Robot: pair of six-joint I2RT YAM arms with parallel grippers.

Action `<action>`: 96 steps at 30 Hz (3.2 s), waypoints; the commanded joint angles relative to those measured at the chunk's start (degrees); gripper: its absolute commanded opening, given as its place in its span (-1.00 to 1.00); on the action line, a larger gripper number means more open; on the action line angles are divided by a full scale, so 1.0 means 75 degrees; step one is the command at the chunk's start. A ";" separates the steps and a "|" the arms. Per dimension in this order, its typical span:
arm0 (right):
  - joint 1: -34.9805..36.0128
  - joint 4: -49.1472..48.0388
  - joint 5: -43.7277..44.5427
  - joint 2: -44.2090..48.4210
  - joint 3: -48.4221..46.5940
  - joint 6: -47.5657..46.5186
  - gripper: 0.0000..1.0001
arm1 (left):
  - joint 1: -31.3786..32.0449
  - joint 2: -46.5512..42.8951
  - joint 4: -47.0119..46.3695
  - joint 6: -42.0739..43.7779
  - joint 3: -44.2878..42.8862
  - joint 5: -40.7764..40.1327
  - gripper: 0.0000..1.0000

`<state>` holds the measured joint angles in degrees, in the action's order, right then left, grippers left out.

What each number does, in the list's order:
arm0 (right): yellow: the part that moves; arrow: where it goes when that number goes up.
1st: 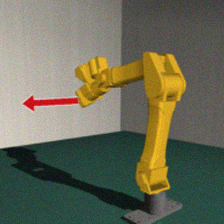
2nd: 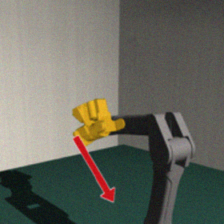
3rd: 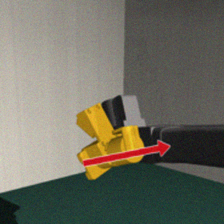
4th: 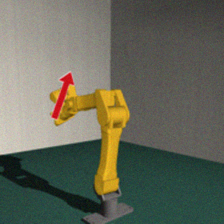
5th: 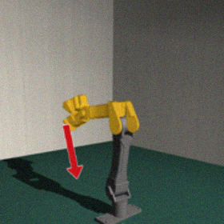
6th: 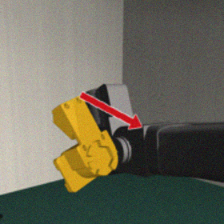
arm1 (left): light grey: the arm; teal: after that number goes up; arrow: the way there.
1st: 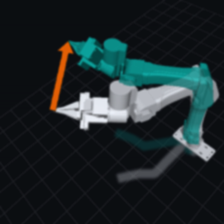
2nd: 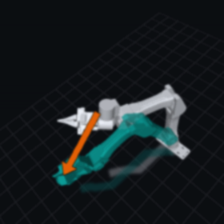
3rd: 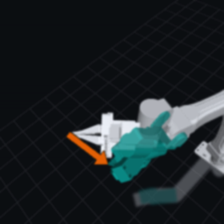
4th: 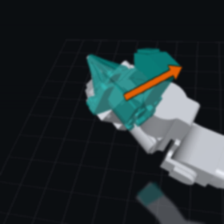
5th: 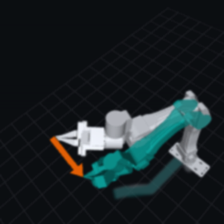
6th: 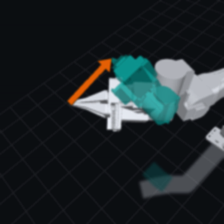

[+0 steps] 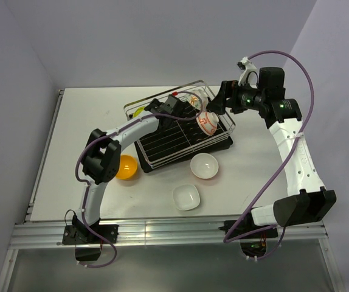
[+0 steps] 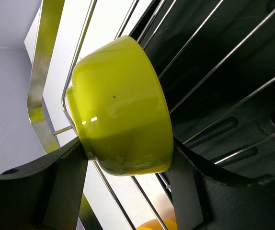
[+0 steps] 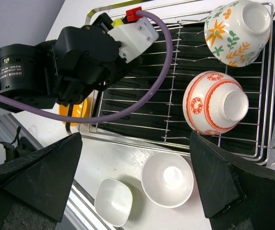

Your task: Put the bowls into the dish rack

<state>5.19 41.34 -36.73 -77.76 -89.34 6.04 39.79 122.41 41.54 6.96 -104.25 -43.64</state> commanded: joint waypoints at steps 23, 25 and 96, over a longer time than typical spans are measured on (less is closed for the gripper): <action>-0.0223 -0.0004 -0.0106 0.0266 0.0017 -0.0290 1.00 | -0.0137 -0.0021 0.0332 -0.0049 0.0294 0.0837 0.96; -0.0223 -0.0005 -0.0130 0.0243 0.0018 -0.0279 1.00 | -0.0137 -0.0067 0.0472 -0.0038 0.0224 0.1059 0.99; 0.4405 -0.1188 0.3176 0.0078 0.6205 -0.8048 -0.04 | -0.3172 -0.5563 -0.2069 -0.2534 0.2122 1.0728 0.99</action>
<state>37.65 34.04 -11.66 -77.49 -43.59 -54.08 16.40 83.05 28.16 -11.88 -88.64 35.05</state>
